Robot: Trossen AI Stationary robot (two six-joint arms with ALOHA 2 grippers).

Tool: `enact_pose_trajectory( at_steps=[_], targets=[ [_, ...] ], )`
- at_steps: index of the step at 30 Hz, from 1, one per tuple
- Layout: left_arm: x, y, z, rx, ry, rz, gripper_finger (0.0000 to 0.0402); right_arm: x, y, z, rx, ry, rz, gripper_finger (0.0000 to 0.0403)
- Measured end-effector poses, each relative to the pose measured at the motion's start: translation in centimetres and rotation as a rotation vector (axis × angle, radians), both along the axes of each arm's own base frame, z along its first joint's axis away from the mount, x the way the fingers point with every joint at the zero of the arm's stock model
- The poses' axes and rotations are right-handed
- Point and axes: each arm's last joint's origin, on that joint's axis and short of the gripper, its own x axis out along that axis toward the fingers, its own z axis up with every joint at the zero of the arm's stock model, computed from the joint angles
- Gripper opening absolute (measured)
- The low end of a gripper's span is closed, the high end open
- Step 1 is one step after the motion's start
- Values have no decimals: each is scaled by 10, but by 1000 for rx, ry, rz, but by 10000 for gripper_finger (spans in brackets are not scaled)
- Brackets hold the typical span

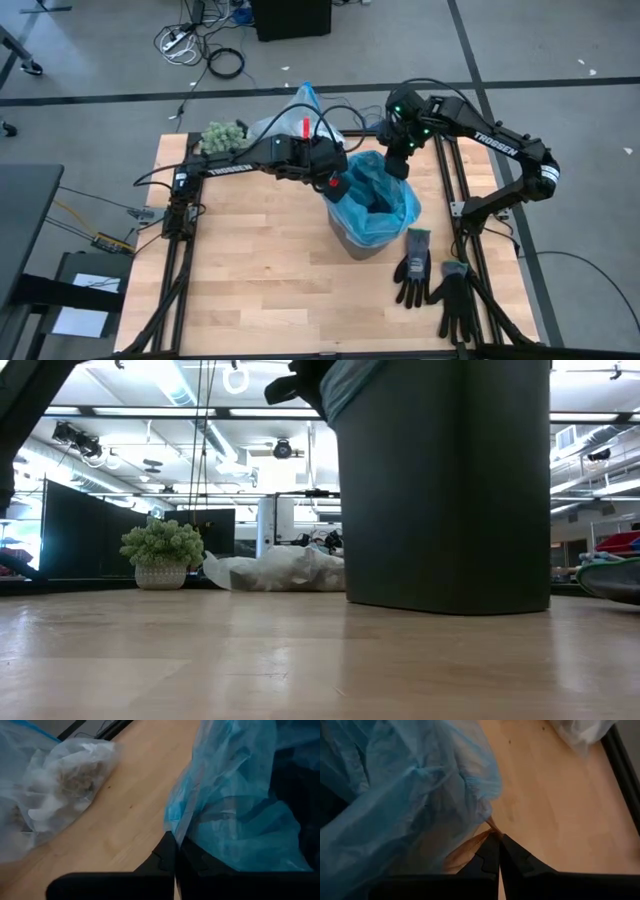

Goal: Place trash/remove bag and relplace
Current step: Insert the new blue trash bag into the trash bin

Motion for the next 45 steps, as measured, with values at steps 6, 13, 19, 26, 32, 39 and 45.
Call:
enact_pose_trajectory(
  at_steps=[6, 13, 19, 26, 32, 39, 45],
  targets=[
    [1, -1, -1, -23, -7, -11, 6, -4, 3, -1, 20, 23, 21, 0],
    [1, -1, -3, -20, 25, -53, 6, -29, 16, 20, -12, -62, 77, 30],
    [4, -3, -6, -12, 34, -93, 6, -55, 27, 28, 0, -28, 71, 86],
    [4, -2, -6, -6, 34, -94, 6, -92, 47, 62, -19, -172, -80, 117],
    [4, -2, -5, -4, 33, -90, 6, -110, 71, 84, 114, -316, -147, 120],
    [5, -2, -4, -1, 12, -88, 6, -108, 91, 86, 313, -330, -212, 121],
    [8, -1, -1, 33, -13, -129, 6, -91, 107, 81, 374, -273, -296, 121]
  ],
)
